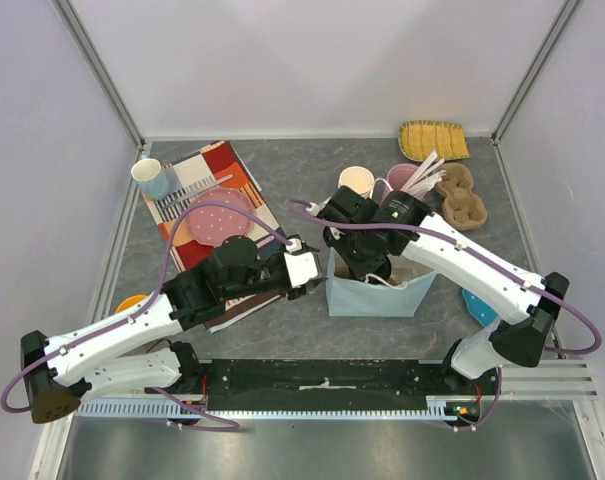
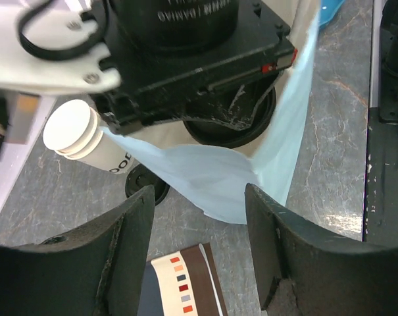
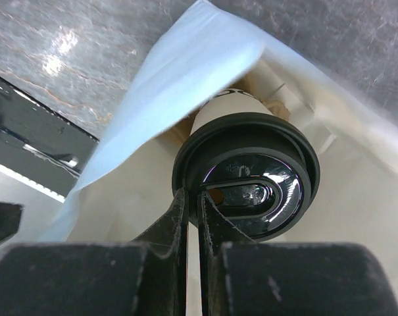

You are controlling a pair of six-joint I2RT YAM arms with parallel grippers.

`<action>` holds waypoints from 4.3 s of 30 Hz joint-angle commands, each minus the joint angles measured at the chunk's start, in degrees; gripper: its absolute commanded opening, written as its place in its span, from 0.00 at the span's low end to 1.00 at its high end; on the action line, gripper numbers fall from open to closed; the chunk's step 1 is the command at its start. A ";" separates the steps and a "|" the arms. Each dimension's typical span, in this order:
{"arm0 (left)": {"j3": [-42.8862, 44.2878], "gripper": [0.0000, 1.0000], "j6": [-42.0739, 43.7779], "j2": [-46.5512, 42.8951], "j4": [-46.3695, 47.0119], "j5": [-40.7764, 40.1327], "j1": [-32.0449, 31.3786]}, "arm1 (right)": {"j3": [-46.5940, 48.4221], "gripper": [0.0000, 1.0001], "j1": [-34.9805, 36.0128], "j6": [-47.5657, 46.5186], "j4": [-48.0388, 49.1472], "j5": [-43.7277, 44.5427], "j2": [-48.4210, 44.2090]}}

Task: Pack the takeout coffee

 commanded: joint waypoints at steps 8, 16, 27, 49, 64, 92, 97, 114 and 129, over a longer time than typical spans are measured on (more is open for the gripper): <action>-0.44 0.63 2.16 -0.23 3.51 1.49 0.29 | -5.44 0.00 -0.12 -4.11 5.27 -1.38 0.47; -0.08 0.63 2.25 -0.32 3.42 1.14 0.29 | -12.20 0.00 -1.44 -5.61 10.18 -5.06 -0.84; 0.27 0.63 2.51 -0.32 3.42 0.96 0.21 | -16.86 0.00 -3.55 -6.22 12.74 -5.95 -3.39; 0.62 0.63 3.83 -0.49 2.72 1.14 0.38 | -7.38 0.40 -3.46 -6.13 7.47 -5.51 -3.48; 1.32 0.63 4.80 -0.14 2.02 1.05 0.38 | 2.20 0.49 -3.55 -7.45 2.55 -3.66 -3.13; 1.50 0.64 3.83 -0.14 2.37 -0.09 0.64 | 27.85 0.60 -3.55 -7.89 0.51 6.97 -1.72; 0.97 0.64 1.55 -0.75 3.33 -1.67 1.17 | 33.40 0.62 -4.42 -6.41 6.40 10.30 -1.90; -10.27 0.64 -14.70 -9.36 6.94 -5.54 12.24 | 8.80 0.59 -53.55 1.16 40.94 -9.97 4.49; -21.17 0.64 -23.24 -13.06 12.38 -4.49 20.68 | 8.10 0.47 -54.26 -3.85 43.07 -11.32 15.76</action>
